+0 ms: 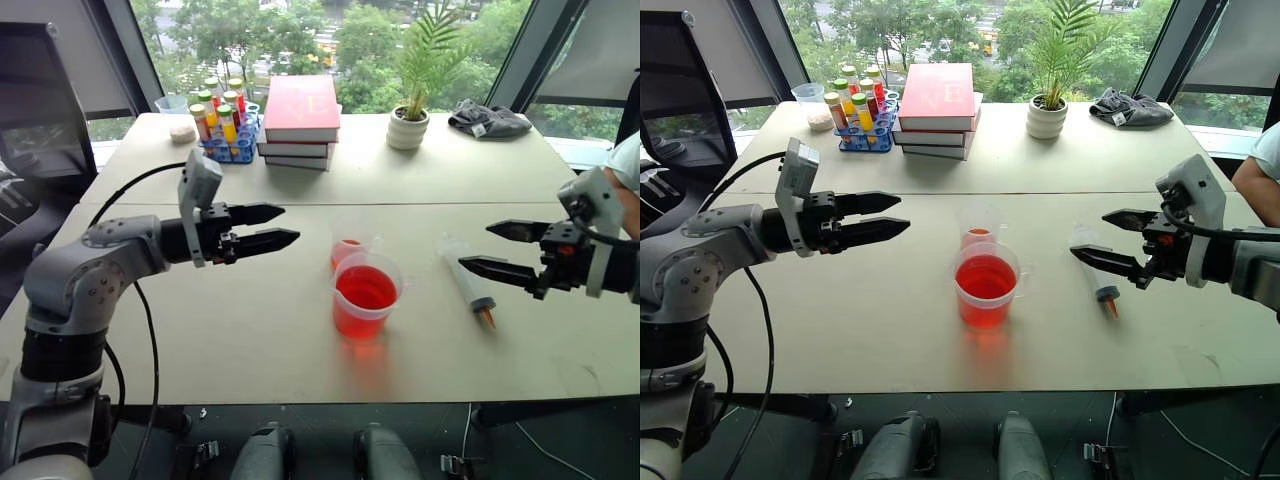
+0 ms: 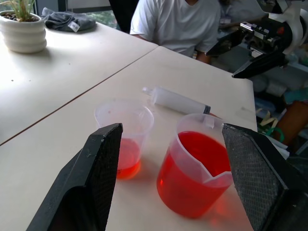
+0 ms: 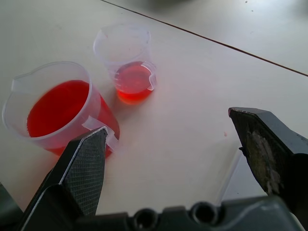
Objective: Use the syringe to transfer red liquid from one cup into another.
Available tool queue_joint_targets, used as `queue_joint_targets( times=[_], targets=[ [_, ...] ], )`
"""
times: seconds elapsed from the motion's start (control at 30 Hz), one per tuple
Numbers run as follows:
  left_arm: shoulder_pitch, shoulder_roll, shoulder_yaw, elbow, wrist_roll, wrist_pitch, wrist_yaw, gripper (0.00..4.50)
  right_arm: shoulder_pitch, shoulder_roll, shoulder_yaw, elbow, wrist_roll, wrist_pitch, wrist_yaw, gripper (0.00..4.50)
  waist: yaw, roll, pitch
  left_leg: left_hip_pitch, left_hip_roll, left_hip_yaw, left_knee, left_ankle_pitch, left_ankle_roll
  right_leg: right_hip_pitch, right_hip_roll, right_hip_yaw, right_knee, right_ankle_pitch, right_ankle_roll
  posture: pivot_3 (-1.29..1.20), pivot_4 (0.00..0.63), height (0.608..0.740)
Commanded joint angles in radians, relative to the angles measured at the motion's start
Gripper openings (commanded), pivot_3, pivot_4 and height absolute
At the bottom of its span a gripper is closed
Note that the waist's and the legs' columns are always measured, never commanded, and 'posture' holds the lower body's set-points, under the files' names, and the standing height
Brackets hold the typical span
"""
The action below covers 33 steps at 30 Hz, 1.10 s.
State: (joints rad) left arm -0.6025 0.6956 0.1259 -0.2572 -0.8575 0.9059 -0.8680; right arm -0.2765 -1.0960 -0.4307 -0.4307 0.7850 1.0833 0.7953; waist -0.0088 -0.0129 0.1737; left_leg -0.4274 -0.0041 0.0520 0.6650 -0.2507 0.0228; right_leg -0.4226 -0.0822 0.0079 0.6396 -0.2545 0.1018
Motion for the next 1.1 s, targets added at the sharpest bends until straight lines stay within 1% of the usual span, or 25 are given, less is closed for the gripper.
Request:
queue_joint_targets(
  times=[0.03,0.13,0.27,0.3,0.4,0.43,0.53,0.63,0.7,0.77,0.87,0.97,1.1],
  targets=[
    [-0.011,-0.007,0.001,-0.027,0.005,-0.024,0.003,3.38,-0.020,-0.025,-0.001,-0.009,-0.002,0.024,-0.027,4.42,0.000,0.000,0.000,0.000,0.000,0.000,0.000,0.000,0.000,0.000,0.000,0.000,0.000,0.000,0.000,0.00,0.150,0.740],
    [-0.012,-0.015,-0.007,-0.021,0.013,-0.032,-0.002,3.38,-0.068,-0.037,0.036,0.014,-0.007,0.082,-0.071,4.42,-0.001,0.000,0.000,0.000,0.000,0.000,0.000,0.000,0.000,0.000,0.000,0.000,0.000,0.000,0.000,0.00,0.150,0.740],
    [-0.020,-0.025,-0.024,-0.007,0.027,-0.047,-0.011,3.38,-0.216,-0.051,0.182,0.125,-0.079,0.191,-0.163,4.42,-0.004,0.000,0.000,0.000,0.000,0.000,0.001,0.000,0.000,0.000,0.000,0.001,0.000,-0.001,-0.002,0.00,0.150,0.740],
    [-0.022,-0.028,-0.028,-0.004,0.031,-0.051,-0.013,3.38,-0.250,-0.046,0.210,0.153,-0.091,0.206,-0.173,4.42,-0.003,0.000,0.000,0.000,0.000,0.001,0.001,0.000,0.000,0.000,0.000,0.001,0.000,-0.001,-0.003,0.00,0.150,0.740],
    [-0.031,-0.048,-0.047,0.008,0.048,-0.071,-0.021,3.38,-0.407,0.019,0.364,0.345,-0.184,0.238,-0.214,4.42,-0.005,0.000,0.000,0.000,0.000,0.001,0.001,0.000,0.000,0.000,0.000,0.001,0.000,-0.001,-0.003,0.00,0.150,0.740],
    [-0.033,-0.053,-0.050,0.010,0.052,-0.075,-0.022,3.38,-0.438,0.033,0.398,0.390,-0.206,0.238,-0.217,4.42,-0.004,0.000,0.000,0.000,0.000,0.001,0.001,0.000,0.000,-0.001,0.000,0.002,0.000,-0.001,-0.003,0.00,0.150,0.740],
    [-0.033,-0.066,-0.061,0.014,0.064,-0.092,-0.025,3.38,-0.524,0.086,0.519,0.557,-0.285,0.209,-0.188,4.42,-0.002,0.000,0.000,0.000,0.000,0.001,0.000,0.000,0.000,-0.001,0.000,0.001,0.000,-0.001,-0.003,0.00,0.150,0.740],
    [-0.029,-0.077,-0.064,0.009,0.070,-0.097,-0.020,3.38,-0.582,0.125,0.607,0.694,-0.358,0.166,-0.155,4.42,-0.001,0.000,0.000,-0.001,0.000,0.001,0.000,0.000,0.000,-0.002,0.001,0.001,0.000,0.001,0.000,0.00,0.150,0.740],
    [-0.018,-0.084,-0.060,-0.002,0.071,-0.099,-0.013,3.38,-0.622,0.172,0.654,0.807,-0.406,0.136,-0.141,4.42,-0.003,0.000,0.000,-0.002,-0.001,0.002,0.000,0.000,0.001,-0.002,0.001,0.001,-0.001,0.001,0.000,0.00,0.150,0.740],
    [-0.010,-0.087,-0.057,-0.010,0.071,-0.100,-0.007,3.38,-0.646,0.199,0.688,0.872,-0.443,0.110,-0.116,4.42,-0.004,0.000,0.000,-0.002,-0.001,0.002,0.000,0.000,0.001,-0.002,0.002,0.000,-0.001,0.001,0.000,0.00,0.150,0.740],
    [0.001,-0.091,-0.052,-0.025,0.071,-0.100,0.007,3.38,-0.657,0.223,0.733,0.917,-0.495,0.067,-0.074,4.42,-0.004,0.000,0.000,-0.002,-0.001,0.002,0.000,0.000,0.001,-0.002,0.002,0.000,-0.001,0.001,0.001,0.00,0.150,0.740],
    [0.014,-0.088,-0.044,-0.038,0.064,-0.099,0.020,3.38,-0.666,0.245,0.756,0.928,-0.527,0.052,-0.038,3.59,-0.004,0.000,0.000,-0.002,-0.001,0.002,0.000,0.000,0.001,-0.002,0.002,-0.001,0.000,0.001,0.001,0.00,0.150,0.740],
    [0.020,-0.087,-0.044,-0.040,0.065,-0.104,0.025,3.38,-0.672,0.255,0.761,0.933,-0.567,0.035,-0.002,1.59,-0.004,0.000,0.000,-0.001,-0.001,0.002,0.000,0.000,0.001,-0.002,0.002,-0.001,0.000,0.001,0.001,0.00,0.150,0.740]
  ],
)
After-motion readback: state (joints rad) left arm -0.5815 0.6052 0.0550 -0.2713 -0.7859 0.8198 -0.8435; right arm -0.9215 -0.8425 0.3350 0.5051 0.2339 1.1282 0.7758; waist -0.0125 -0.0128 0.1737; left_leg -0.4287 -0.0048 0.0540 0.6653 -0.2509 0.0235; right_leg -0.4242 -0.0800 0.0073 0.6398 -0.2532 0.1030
